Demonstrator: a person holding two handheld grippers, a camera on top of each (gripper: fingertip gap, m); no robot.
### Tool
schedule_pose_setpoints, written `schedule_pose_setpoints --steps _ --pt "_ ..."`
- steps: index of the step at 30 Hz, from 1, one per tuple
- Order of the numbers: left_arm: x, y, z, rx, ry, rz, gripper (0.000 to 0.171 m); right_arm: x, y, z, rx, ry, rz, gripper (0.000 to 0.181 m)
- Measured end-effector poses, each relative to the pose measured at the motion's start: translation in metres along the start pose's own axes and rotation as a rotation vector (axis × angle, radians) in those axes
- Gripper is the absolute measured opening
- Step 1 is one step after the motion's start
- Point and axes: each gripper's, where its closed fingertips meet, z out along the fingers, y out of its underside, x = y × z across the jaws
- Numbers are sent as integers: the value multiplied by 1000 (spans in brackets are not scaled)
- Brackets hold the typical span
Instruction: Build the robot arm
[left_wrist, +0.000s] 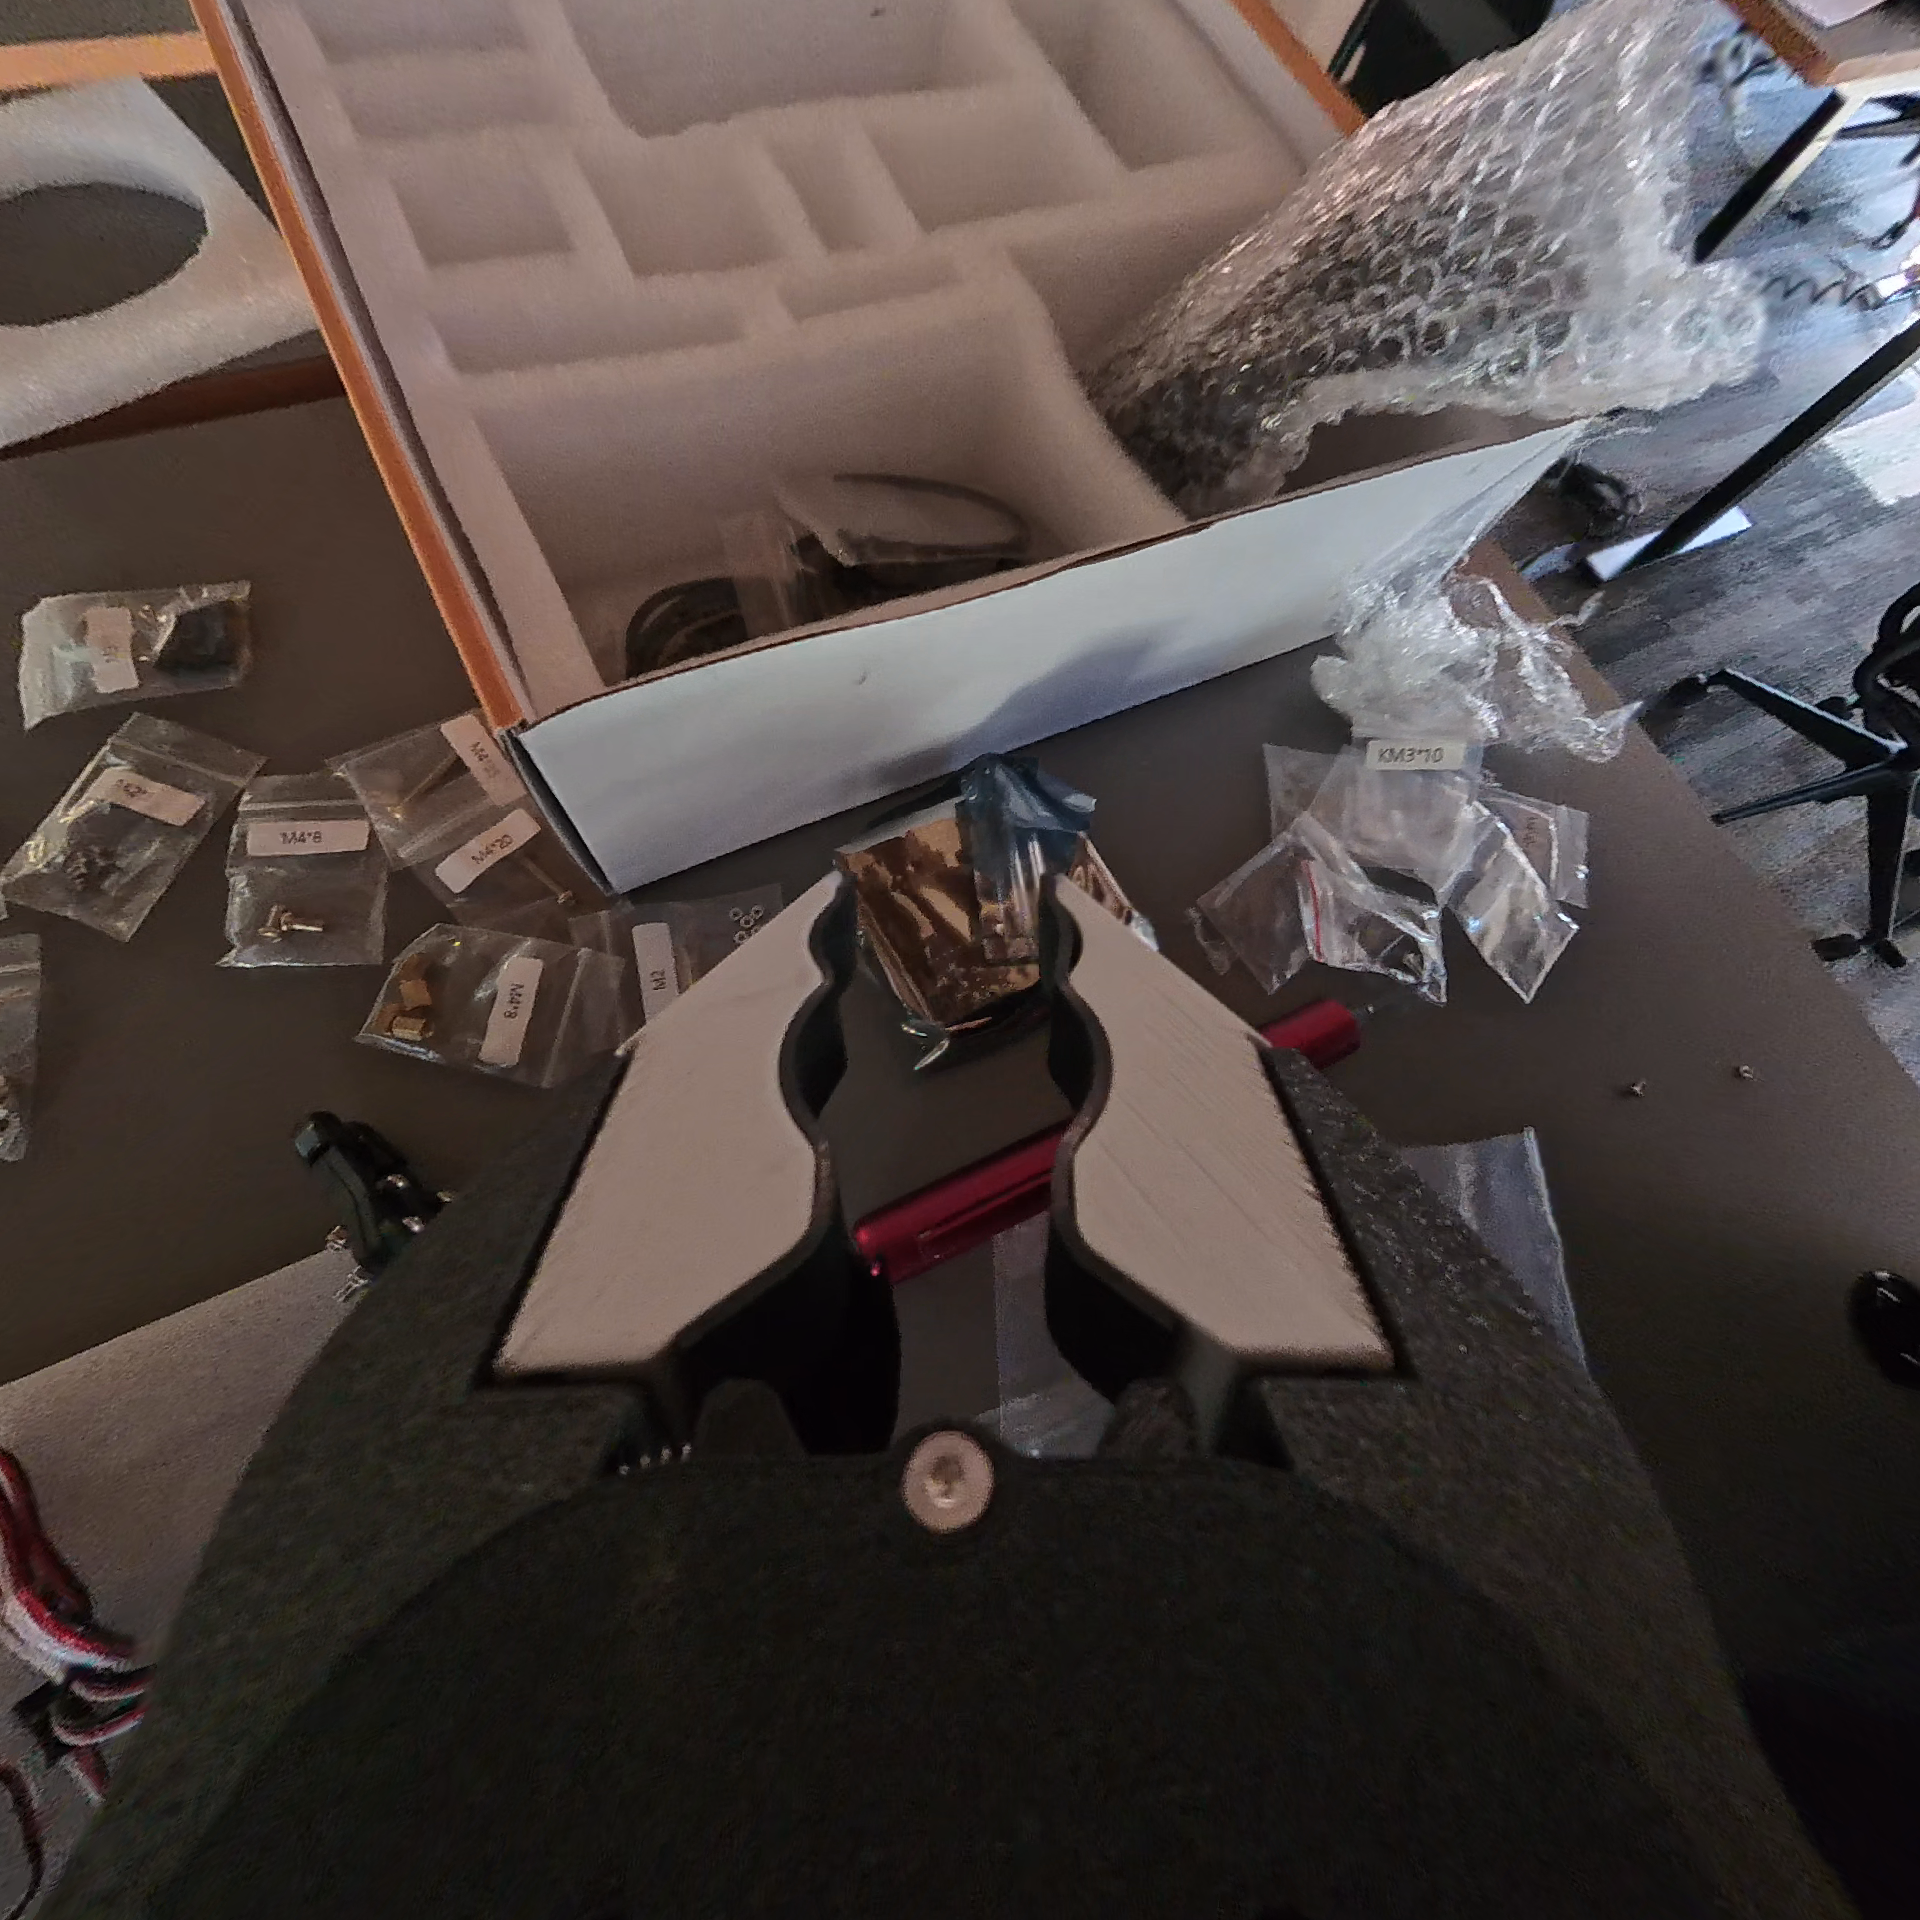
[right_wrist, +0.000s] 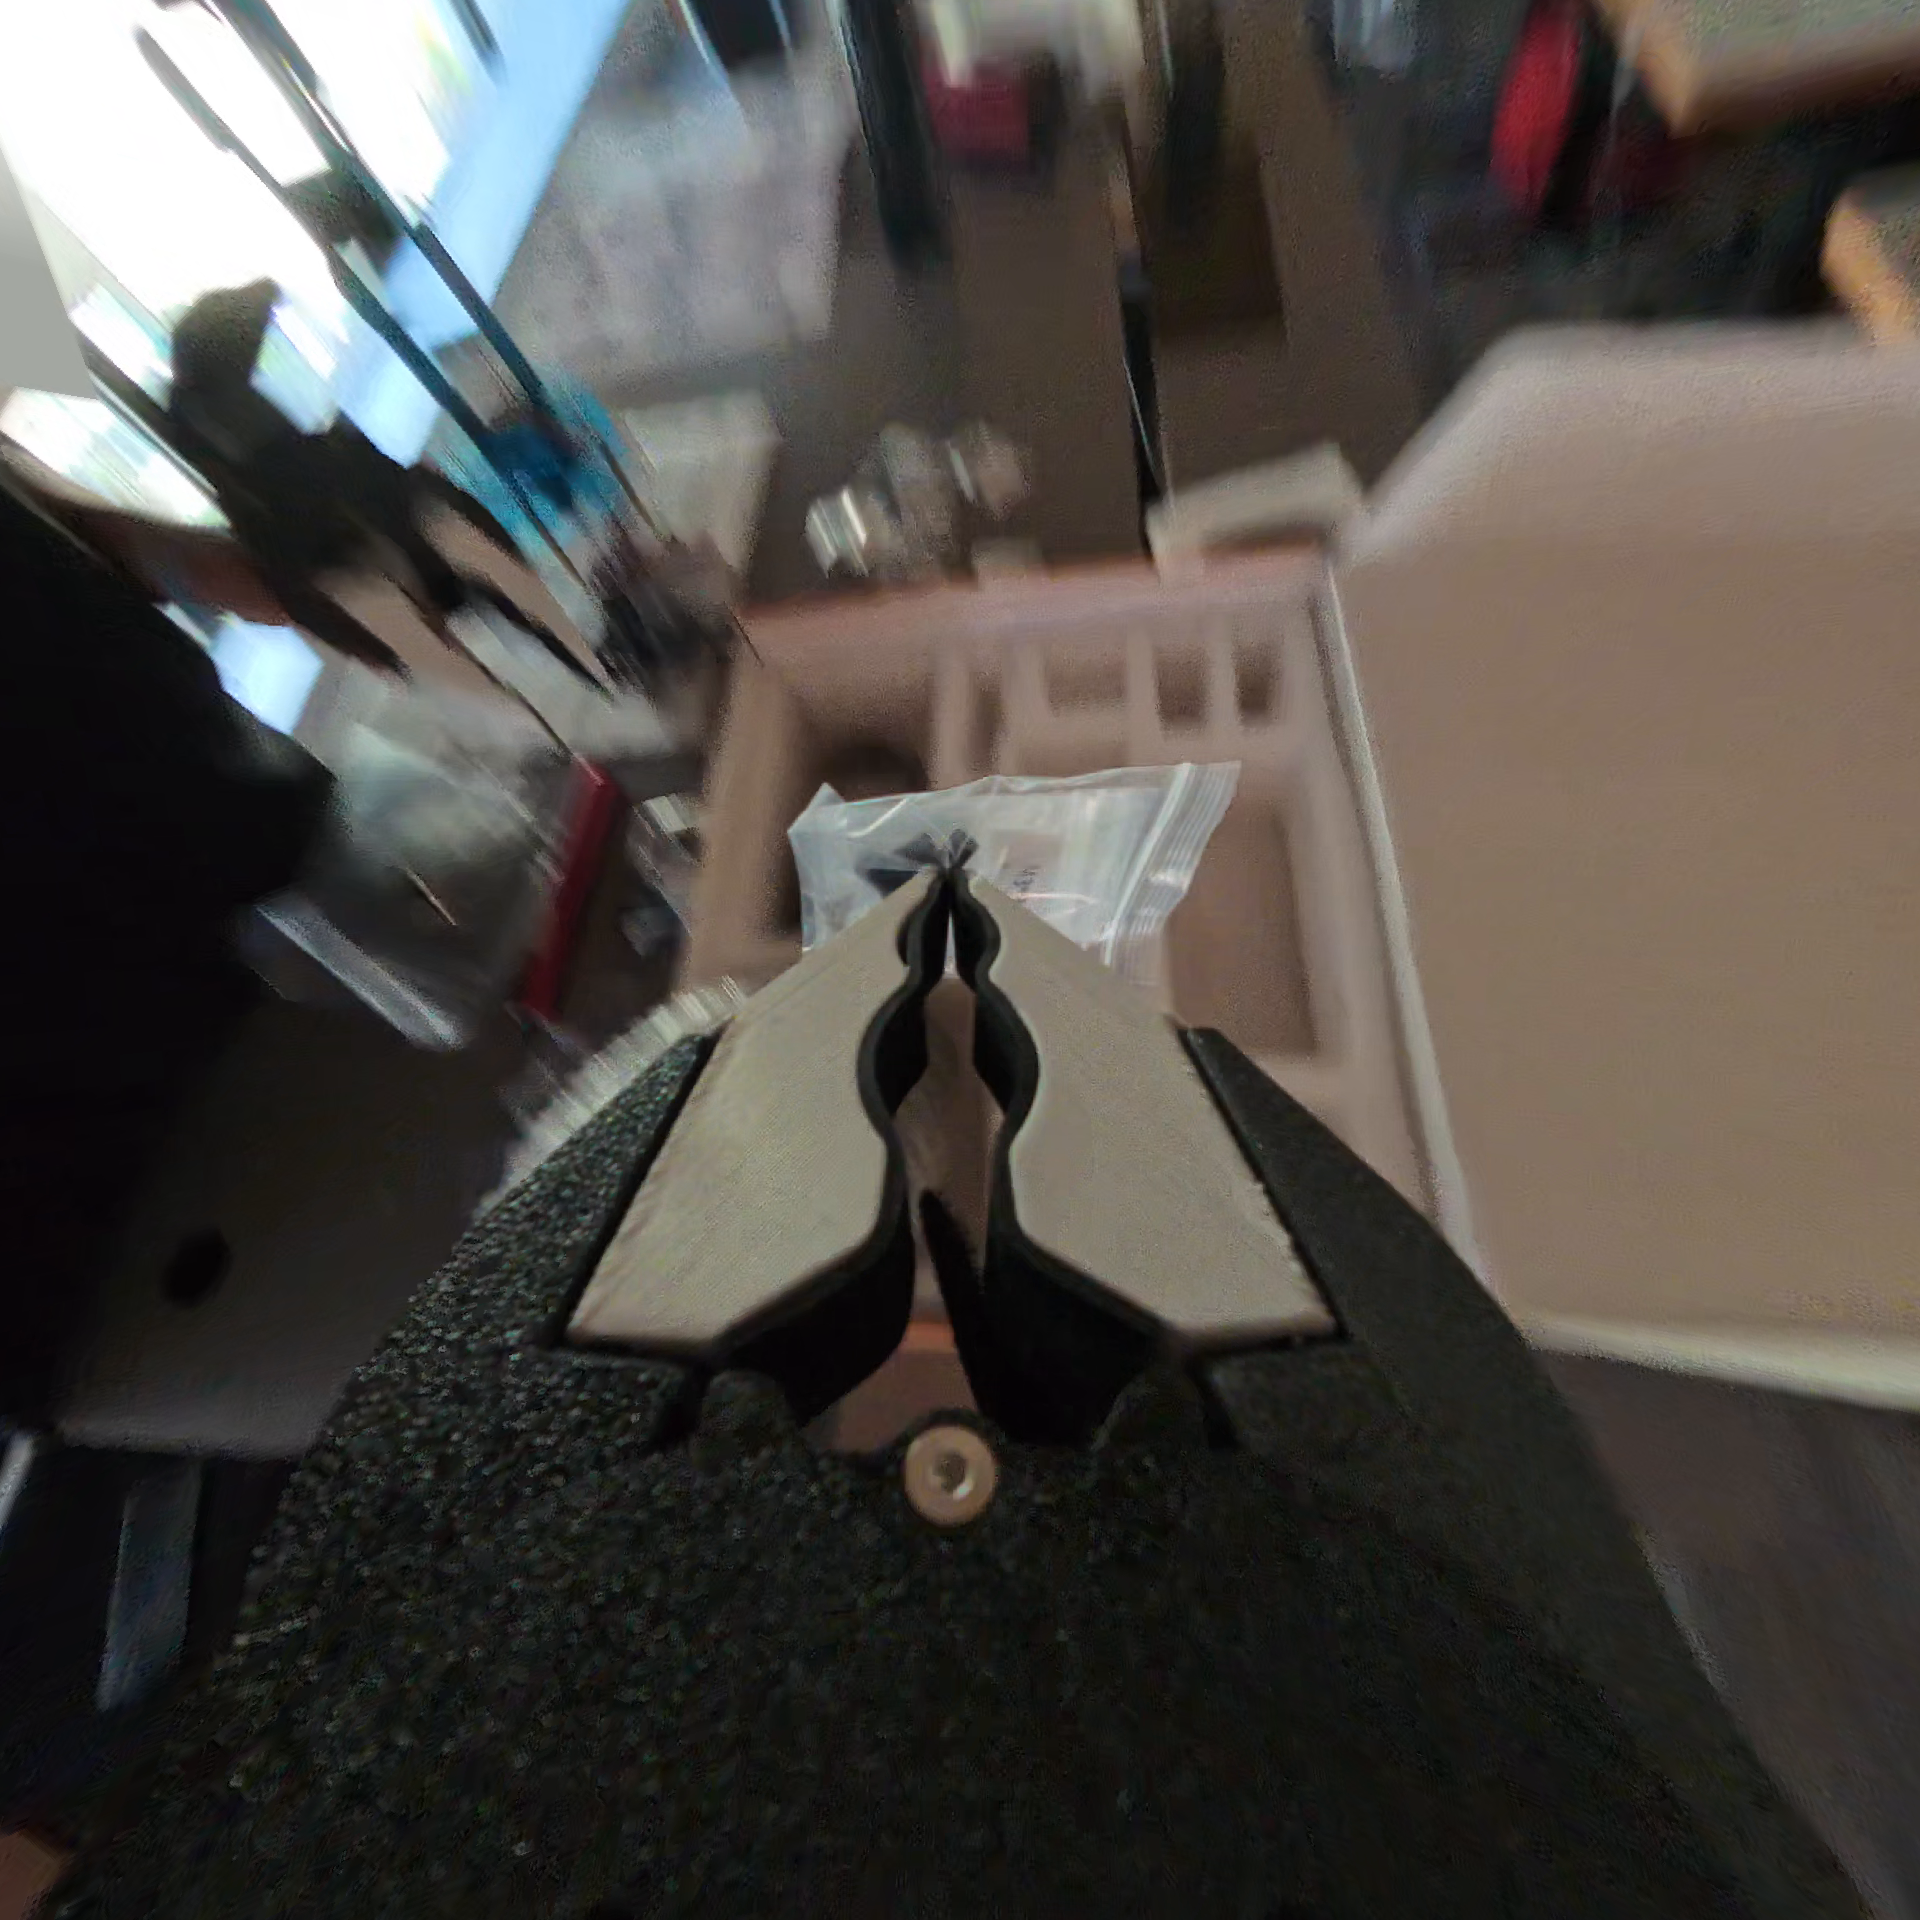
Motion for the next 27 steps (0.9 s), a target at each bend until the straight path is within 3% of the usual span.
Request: schedule_pose_setpoints --steps 3,5,11,17,23,25,27 --pt "6 -5 -8 40 15 2 33 -46 -61 -31 447 -181 18 0" --pt "9 -6 -14 62 27 1 34 -75 -85 -49 666 -296 20 0" --pt "14 -2 -41 129 49 1 34 -154 -120 -72 988 -548 -17 0" --pt "16 10 -82 181 19 10 34 -211 -132 -73 1080 -644 -56 0" --pt "16 29 -126 204 -50 -10 34 -250 -134 -61 1064 -645 -78 0" --pt "16 37 -137 200 -69 -27 34 -258 -132 -36 955 -540 -89 0" --pt "12 49 -148 179 -107 -41 34 -267 -121 11 737 -343 -134 0"
